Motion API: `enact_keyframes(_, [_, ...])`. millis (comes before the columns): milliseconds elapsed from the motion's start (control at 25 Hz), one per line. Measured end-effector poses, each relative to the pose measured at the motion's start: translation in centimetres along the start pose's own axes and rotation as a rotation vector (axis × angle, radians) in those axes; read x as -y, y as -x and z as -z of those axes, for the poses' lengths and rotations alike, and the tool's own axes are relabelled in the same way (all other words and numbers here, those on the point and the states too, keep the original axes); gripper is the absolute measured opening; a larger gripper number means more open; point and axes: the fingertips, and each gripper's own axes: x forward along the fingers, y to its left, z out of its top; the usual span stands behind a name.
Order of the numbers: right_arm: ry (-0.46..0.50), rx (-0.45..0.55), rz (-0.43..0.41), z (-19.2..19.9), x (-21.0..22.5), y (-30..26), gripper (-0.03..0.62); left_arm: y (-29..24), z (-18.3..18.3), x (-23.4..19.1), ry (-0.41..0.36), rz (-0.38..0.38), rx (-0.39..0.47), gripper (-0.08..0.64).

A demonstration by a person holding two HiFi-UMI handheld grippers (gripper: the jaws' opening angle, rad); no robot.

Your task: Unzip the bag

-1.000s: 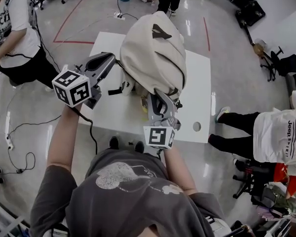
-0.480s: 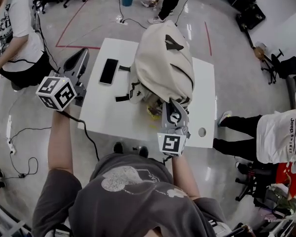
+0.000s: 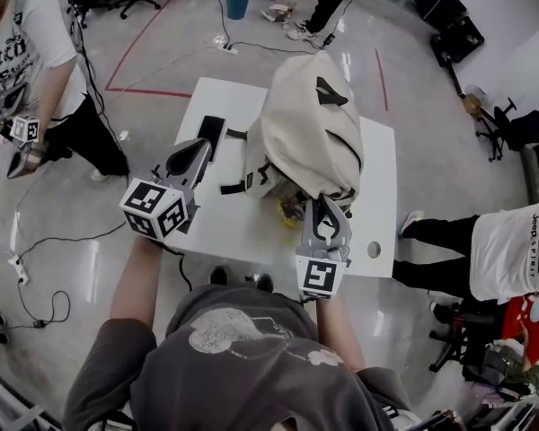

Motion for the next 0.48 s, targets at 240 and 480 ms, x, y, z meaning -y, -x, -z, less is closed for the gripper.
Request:
enact_keyframes(240, [-0.085, 0.059, 0.039, -3.0, 0.1, 1.3, 0.054, -0.2, 0.8, 3.2, -0.089, 0.021, 0.022, 0.029])
enact_keyframes(480, [-0.077, 0.1, 0.044, -5.5, -1.4, 0.3, 0.038, 0.2, 1.2, 5.9, -0.152, 0.072, 0.046, 0.123])
